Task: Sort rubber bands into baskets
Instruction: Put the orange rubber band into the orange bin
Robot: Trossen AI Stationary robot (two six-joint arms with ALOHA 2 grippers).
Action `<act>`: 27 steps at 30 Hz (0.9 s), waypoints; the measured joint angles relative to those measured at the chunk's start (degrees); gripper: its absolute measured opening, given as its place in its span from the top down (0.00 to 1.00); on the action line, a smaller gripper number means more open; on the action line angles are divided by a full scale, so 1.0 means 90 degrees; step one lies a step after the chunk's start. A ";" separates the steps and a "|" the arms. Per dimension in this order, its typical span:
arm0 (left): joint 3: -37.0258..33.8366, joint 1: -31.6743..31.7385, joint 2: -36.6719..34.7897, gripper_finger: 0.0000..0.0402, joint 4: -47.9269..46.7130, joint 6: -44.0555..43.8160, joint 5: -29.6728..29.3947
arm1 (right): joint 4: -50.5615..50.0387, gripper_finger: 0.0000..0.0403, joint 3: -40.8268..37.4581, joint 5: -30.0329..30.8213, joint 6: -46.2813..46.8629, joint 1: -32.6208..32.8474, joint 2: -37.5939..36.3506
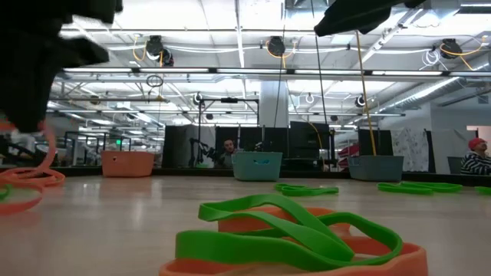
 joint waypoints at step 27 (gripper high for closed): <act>0.0682 0.0363 -0.0127 1.00 -0.1876 -0.0308 -0.0702 | 0.0020 0.58 0.0000 -0.0006 0.0005 -0.0024 -0.0002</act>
